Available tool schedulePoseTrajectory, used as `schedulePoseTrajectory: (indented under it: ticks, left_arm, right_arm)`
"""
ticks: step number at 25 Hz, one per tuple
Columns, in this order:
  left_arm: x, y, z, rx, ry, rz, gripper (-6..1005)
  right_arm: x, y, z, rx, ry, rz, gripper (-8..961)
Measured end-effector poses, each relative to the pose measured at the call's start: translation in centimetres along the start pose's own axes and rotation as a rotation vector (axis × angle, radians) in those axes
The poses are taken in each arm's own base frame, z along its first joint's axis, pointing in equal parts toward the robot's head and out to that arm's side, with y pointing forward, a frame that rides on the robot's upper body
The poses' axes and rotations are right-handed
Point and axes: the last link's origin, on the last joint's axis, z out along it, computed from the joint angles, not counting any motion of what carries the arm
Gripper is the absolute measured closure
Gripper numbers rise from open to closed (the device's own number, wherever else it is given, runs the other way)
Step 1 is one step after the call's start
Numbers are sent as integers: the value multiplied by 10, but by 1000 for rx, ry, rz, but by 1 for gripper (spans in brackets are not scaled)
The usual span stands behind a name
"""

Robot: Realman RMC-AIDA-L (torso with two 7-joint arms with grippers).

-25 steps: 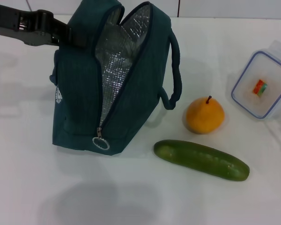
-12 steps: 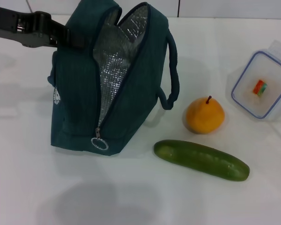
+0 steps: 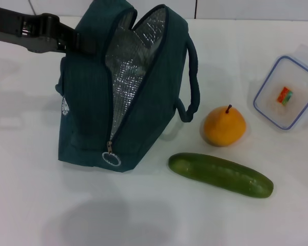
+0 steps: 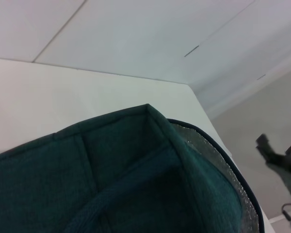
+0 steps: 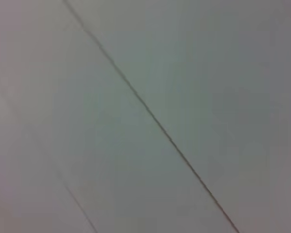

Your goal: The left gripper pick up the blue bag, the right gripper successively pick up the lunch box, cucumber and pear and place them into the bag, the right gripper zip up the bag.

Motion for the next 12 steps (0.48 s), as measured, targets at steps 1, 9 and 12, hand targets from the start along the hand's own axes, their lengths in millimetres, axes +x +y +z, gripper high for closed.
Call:
schedulePoseTrajectory:
  ticks: [1, 9, 12]
  left_arm:
    - [0, 0, 0, -1, 0, -1, 960]
    - [1, 0, 2, -1, 4, -1, 962]
    - [1, 0, 3, -2, 4, -2, 962]
  right_arm:
    - [4, -1, -2, 10, 24, -29, 251]
    - [27, -4, 4, 55, 82, -203, 95]
    - [31, -5, 11, 64, 90, -216, 95]
